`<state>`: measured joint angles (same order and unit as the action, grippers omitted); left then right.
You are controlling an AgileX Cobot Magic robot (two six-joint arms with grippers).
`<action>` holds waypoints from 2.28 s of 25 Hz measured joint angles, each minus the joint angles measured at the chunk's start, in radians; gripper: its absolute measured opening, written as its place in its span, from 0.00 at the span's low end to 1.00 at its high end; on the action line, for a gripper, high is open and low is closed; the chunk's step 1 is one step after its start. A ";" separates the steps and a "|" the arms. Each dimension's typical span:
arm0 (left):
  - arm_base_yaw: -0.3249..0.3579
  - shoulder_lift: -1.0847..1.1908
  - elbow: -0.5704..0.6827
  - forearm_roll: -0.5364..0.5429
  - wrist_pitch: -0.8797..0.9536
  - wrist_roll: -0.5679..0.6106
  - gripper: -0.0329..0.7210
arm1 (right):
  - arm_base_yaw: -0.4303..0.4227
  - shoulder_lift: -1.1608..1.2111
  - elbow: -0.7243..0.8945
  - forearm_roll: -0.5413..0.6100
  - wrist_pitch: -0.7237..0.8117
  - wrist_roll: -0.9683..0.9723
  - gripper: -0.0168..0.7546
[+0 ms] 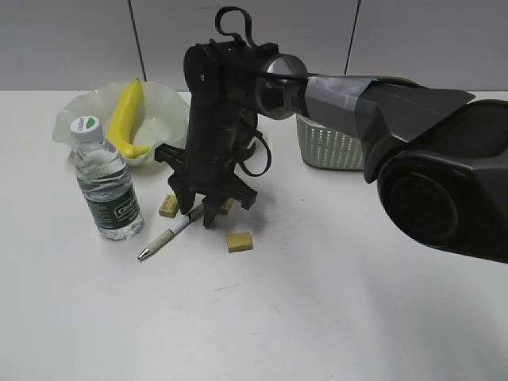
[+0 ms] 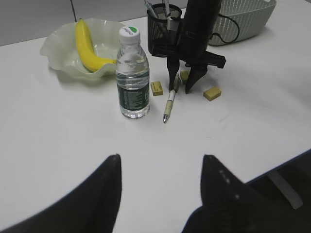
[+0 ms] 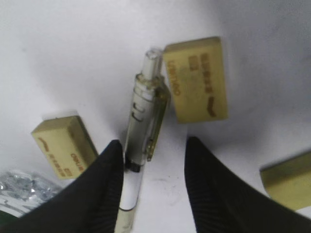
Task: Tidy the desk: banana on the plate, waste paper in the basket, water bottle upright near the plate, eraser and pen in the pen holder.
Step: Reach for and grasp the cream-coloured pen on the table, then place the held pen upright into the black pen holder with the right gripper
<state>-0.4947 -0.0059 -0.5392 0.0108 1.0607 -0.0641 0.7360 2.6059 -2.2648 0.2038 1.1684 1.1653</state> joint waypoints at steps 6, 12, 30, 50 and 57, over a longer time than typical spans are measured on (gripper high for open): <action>0.000 0.000 0.000 0.000 0.000 0.000 0.56 | 0.000 0.001 0.000 0.007 -0.011 0.000 0.46; 0.000 0.000 0.000 0.000 0.000 0.000 0.56 | 0.000 0.011 -0.002 0.012 -0.013 0.000 0.39; 0.000 0.000 0.000 0.000 0.000 0.000 0.56 | -0.022 0.023 -0.272 -0.100 0.039 -0.152 0.20; 0.000 0.000 0.000 0.000 0.000 0.000 0.55 | -0.022 -0.074 -0.498 -0.498 0.009 -0.689 0.19; 0.000 0.000 0.000 0.000 0.000 0.000 0.55 | -0.035 -0.070 -0.498 -0.529 -0.171 -0.705 0.19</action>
<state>-0.4947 -0.0059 -0.5392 0.0108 1.0607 -0.0641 0.7006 2.5362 -2.7625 -0.3249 0.9979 0.4605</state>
